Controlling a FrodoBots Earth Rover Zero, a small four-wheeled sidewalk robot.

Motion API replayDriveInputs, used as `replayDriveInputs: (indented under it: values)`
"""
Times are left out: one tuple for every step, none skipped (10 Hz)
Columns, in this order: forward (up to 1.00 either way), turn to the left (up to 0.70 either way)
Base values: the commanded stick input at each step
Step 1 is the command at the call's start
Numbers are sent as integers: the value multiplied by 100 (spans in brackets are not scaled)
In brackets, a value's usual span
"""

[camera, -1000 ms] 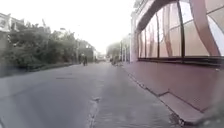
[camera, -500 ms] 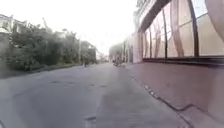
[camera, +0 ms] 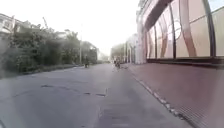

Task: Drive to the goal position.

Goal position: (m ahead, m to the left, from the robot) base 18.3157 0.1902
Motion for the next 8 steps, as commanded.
replayDriveInputs:
  values:
    - [100, 4]
    - [100, 4]
    - [100, 4]
    - [100, 4]
    - [100, 4]
    - [100, 4]
    - [100, 4]
    - [100, 4]
